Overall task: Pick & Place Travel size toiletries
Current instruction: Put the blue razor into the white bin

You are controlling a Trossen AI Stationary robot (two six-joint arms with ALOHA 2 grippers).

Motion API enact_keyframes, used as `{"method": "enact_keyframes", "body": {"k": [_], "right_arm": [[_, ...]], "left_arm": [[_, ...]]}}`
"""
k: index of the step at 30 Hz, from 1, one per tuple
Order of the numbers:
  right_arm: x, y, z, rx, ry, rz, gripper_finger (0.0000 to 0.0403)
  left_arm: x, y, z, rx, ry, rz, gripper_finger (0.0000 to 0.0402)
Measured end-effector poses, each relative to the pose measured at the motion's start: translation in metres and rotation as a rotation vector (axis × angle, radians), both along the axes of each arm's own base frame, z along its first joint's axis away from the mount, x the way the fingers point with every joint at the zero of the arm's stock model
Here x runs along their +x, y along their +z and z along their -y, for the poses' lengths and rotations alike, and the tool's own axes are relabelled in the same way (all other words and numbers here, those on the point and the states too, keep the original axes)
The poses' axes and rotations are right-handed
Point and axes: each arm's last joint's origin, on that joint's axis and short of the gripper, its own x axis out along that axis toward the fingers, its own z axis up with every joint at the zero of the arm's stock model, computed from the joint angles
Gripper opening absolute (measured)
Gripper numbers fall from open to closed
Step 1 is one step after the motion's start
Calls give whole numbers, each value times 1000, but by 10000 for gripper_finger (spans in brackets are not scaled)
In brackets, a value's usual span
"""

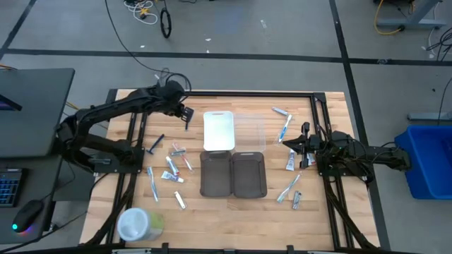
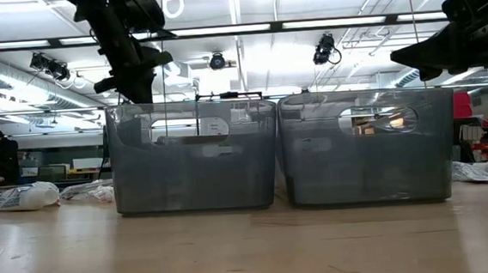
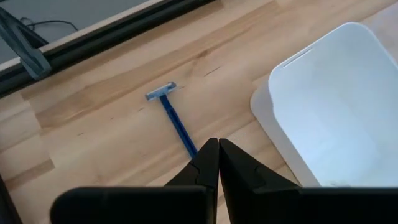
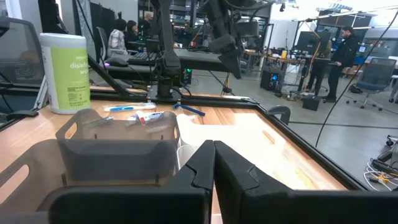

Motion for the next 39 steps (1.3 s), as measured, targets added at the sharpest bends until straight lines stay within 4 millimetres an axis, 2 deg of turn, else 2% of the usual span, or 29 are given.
{"method": "enact_keyframes", "body": {"k": [4,12,18,23,30,39], "right_arm": [[0,0,0,0,0,0,13],[0,0,0,0,0,0,13],[0,0,0,0,0,0,13],[0,0,0,0,0,0,14],[0,0,0,0,0,0,14],[0,0,0,0,0,0,13]], "left_arm": [[3,-6,-3,1,19,-24,16],[9,-24,-15,-41,184,-62,16],[12,-38,-24,-75,208,-104,17],[12,-39,-27,-66,219,-100,33],[14,-40,-28,-82,223,-83,83],[24,-64,-35,-171,198,-120,192]]}}
